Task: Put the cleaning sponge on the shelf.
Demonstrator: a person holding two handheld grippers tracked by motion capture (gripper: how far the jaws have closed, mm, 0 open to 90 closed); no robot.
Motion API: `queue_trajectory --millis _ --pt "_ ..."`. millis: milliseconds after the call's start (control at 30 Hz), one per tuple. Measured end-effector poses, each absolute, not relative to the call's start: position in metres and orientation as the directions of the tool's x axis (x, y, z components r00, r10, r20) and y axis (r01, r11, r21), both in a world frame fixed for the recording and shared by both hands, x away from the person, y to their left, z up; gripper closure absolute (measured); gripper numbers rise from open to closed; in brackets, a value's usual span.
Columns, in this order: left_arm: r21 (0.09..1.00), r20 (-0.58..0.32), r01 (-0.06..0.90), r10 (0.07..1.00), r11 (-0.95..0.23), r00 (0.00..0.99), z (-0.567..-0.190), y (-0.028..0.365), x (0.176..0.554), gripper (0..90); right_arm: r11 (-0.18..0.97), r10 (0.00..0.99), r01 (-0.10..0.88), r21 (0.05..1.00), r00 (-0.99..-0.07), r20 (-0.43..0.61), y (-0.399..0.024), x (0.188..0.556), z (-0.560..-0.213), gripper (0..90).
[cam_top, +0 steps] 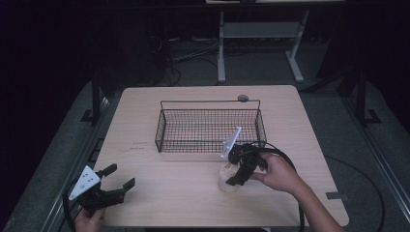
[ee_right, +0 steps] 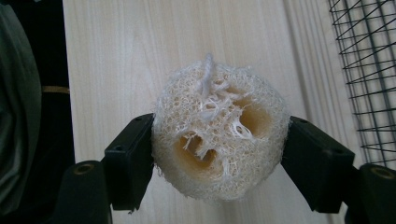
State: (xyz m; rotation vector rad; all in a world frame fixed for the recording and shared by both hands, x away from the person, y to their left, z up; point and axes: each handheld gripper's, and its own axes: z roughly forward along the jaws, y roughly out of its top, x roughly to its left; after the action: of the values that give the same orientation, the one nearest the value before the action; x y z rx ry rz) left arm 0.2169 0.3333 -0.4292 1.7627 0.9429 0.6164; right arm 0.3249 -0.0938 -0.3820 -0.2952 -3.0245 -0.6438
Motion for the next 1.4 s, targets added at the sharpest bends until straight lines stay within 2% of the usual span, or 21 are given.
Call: queue_trajectory --millis 1400 --pt "0.931 -0.015 0.309 0.823 -0.196 0.568 -0.428 0.333 0.217 13.9 0.881 0.184 0.181 0.436 -0.982 0.037 -0.085 0.366 -0.318 28.7"
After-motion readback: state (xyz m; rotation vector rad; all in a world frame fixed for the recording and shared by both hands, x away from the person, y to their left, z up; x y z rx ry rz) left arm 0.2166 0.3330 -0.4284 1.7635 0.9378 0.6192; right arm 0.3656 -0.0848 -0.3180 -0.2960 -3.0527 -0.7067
